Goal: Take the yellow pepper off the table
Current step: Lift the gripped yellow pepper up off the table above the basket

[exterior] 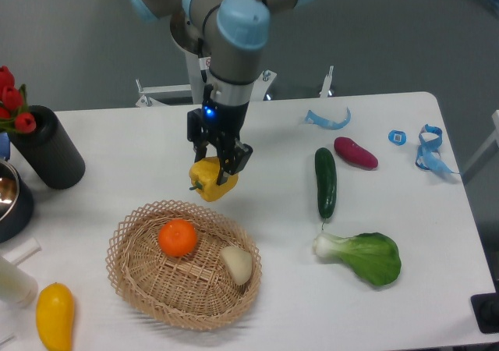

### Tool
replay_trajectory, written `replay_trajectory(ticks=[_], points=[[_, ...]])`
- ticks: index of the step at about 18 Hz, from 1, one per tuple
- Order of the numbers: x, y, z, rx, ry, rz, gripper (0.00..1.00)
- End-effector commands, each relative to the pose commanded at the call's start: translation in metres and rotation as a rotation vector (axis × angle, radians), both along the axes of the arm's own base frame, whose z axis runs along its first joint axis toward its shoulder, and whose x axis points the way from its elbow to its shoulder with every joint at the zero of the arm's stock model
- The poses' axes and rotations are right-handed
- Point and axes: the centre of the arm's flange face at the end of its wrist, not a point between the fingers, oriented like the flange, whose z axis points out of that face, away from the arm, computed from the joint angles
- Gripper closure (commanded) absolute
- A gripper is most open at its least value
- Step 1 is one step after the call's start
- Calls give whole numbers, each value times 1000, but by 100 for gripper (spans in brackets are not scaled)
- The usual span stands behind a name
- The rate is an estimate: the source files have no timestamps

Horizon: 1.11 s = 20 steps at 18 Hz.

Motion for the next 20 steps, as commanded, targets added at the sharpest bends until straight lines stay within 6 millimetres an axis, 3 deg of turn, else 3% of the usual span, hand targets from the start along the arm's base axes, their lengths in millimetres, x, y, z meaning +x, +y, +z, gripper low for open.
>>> replay_trajectory(ticks=[5, 9, 20], points=[[-19, 24, 60, 142, -65, 68, 79], [-39, 38, 79, 172, -115, 147, 79], [-43, 45, 81, 176, -137, 166, 79]])
